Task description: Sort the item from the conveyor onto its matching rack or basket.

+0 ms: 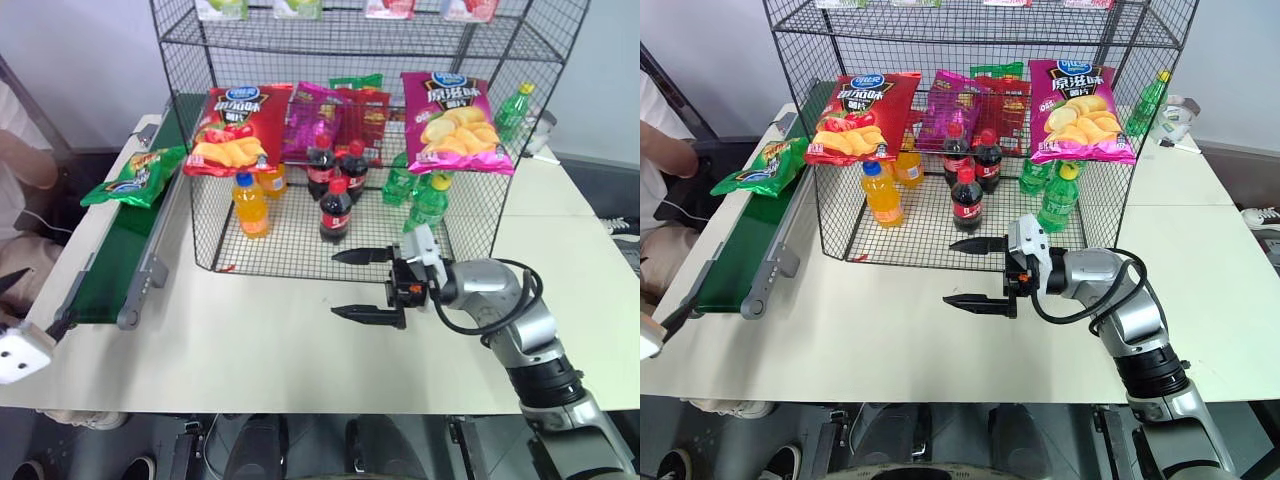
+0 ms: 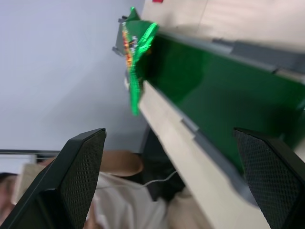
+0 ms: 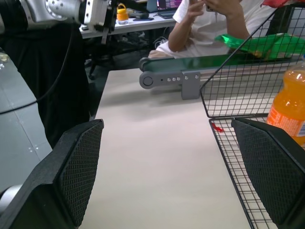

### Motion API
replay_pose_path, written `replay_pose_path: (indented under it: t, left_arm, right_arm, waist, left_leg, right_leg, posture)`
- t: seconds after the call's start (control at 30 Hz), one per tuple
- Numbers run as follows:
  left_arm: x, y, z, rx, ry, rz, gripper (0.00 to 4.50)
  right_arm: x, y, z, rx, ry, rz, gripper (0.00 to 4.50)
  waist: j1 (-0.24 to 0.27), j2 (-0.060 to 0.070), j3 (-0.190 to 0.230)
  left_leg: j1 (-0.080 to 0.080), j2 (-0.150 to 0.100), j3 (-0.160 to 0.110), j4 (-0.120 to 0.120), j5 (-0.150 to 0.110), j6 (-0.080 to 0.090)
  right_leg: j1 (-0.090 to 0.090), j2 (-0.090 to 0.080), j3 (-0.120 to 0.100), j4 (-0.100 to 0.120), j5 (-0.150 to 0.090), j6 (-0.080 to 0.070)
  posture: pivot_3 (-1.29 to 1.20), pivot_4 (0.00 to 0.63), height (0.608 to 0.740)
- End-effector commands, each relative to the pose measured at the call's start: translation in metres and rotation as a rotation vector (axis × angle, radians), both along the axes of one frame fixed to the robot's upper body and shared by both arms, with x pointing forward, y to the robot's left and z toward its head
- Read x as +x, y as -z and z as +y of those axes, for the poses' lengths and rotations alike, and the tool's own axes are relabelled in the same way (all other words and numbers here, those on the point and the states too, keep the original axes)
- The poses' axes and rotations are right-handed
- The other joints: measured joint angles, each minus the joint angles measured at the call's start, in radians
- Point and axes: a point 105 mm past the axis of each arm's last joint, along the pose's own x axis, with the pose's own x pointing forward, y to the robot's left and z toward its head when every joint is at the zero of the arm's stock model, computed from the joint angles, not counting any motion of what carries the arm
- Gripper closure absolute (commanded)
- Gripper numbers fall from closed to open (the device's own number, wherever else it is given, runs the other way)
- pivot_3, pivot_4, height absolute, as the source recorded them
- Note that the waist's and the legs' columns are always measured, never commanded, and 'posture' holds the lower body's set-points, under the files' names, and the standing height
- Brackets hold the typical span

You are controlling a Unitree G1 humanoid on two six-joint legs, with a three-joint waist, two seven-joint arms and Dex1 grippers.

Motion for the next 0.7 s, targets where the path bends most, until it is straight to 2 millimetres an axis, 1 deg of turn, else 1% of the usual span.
replay_pose_path:
  t: [0.03,0.17,0.33,0.43,0.6,0.7]
  left_arm:
    - [0.001,-0.005,0.008,0.015,-0.022,-0.026,0.0]
    - [0.006,-0.001,0.009,0.046,-0.011,-0.012,0.0]
    - [0.009,-0.002,0.013,0.045,-0.027,-0.022,0.0]
    - [0.011,0.001,0.016,0.038,-0.045,-0.017,0.0]
    - [0.016,0.003,0.015,0.031,-0.041,-0.016,0.0]
    - [0.02,0.001,0.015,0.035,-0.043,-0.026,0.0]
  right_arm:
    - [0.0,-0.009,0.003,0.019,-0.003,-0.055,0.03]
    - [0.0,-0.008,0.003,0.009,0.009,-0.07,0.03]
    - [-0.003,-0.008,0.002,-0.013,-0.007,-0.069,0.03]
    - [-0.007,-0.003,0.002,-0.068,-0.04,-0.093,0.03]
    - [-0.009,-0.005,0.005,-0.064,-0.053,-0.093,0.03]
    - [-0.01,-0.001,0.004,-0.073,-0.049,-0.094,0.03]
  waist:
    - [-0.001,0.0,0.0]
    - [-0.009,0.0,0.0]
    - [-0.021,0.0,0.0]
    - [-0.023,0.0,0.0]
    - [-0.022,0.0,0.0]
    - [-0.022,0.0,0.0]
  left_leg:
    - [0.0,0.0,0.0,0.0,0.0,0.0]
    - [0.0,0.0,0.0,-0.001,0.0,0.0]
    - [0.0,0.0,0.0,-0.001,0.0,0.0]
    - [0.0,0.0,0.0,-0.001,0.0,0.0]
    - [0.0,0.0,0.0,-0.001,0.0,0.0]
    - [0.0,0.0,0.0,-0.001,0.0,0.0]
  right_leg:
    - [0.0,0.0,0.0,0.0,0.0,0.0]
    - [0.0,0.0,0.0,0.0,0.0,0.0]
    - [0.0,0.0,0.0,0.0,0.0,0.0]
    - [-0.001,0.0,0.0,0.0,0.0,0.0]
    - [-0.001,0.0,0.0,0.0,0.0,0.0]
    - [-0.001,0.0,0.0,0.0,0.0,0.0]
  posture:
    - [0.0,0.15,0.739]
    - [0.0,0.15,0.739]
    - [0.0,0.15,0.739]
    - [0.0,0.15,0.739]
    - [0.0,0.15,0.739]
    - [0.0,0.15,0.739]
